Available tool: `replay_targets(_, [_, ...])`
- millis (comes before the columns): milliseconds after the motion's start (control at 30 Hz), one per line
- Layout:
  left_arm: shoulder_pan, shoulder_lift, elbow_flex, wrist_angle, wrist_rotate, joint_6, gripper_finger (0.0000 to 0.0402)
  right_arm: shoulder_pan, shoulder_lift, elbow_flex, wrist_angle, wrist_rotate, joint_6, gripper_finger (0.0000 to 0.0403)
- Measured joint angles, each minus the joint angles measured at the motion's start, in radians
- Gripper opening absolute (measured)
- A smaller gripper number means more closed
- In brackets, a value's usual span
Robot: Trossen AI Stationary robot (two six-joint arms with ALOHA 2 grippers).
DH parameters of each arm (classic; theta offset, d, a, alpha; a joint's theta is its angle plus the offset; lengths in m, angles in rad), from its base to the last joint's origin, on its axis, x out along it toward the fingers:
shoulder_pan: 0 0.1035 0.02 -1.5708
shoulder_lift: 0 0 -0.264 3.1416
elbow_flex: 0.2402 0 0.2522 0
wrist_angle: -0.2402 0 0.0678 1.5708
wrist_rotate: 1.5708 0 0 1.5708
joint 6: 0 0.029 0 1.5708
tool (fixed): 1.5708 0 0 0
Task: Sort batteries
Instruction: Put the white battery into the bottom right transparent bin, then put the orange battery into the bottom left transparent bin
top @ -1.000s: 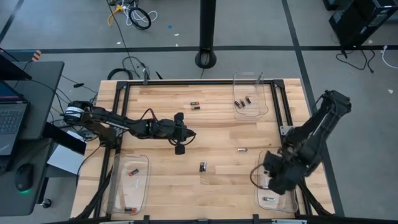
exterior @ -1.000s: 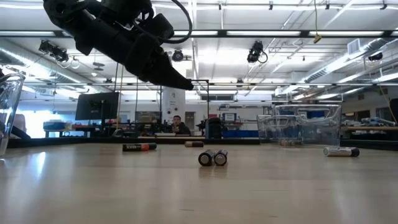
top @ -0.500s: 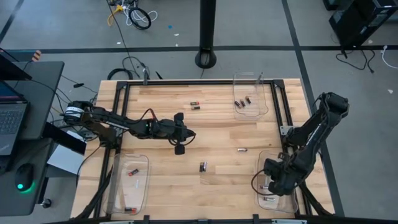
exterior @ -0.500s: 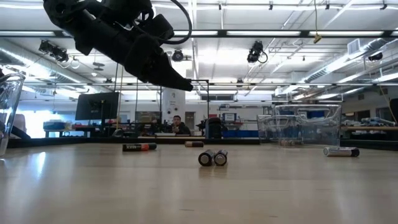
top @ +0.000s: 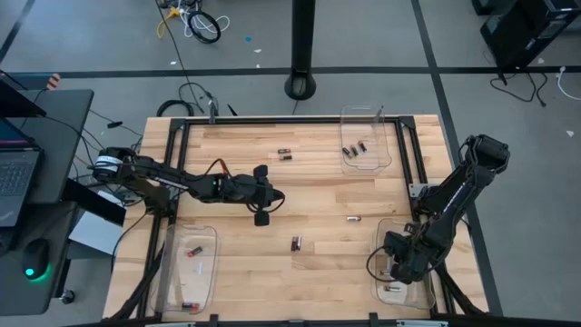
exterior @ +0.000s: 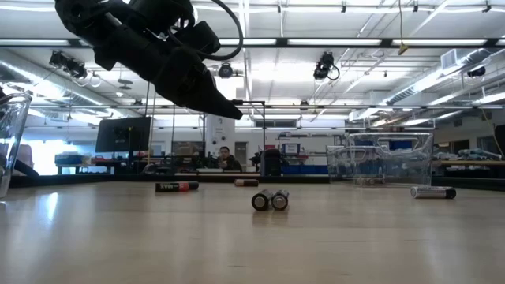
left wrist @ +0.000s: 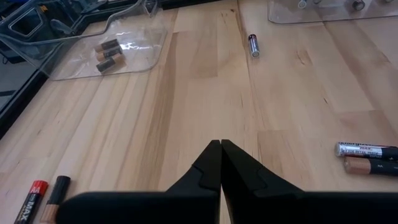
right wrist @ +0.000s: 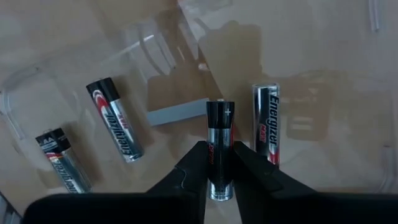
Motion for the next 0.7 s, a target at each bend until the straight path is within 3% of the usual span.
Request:
replay_targets(400, [0.000, 0.000, 0.000, -0.003, 0.000, -0.015, 0.0013, 0.000, 0.000, 0.043, -0.016, -0.020, 0.019, 0.0107])
replay_targets(567, [0.000, -0.001, 0.000, -0.003, 0.000, -0.023, 0.0013, 0.000, -0.007, 0.147, -0.146, -0.020, 0.010, 0.0117])
replay_targets(700, [0.000, -0.038, 0.000, -0.006, 0.040, -0.025, 0.0013, 0.000, -0.011, 0.266, -0.364, 0.005, 0.006, 0.0108])
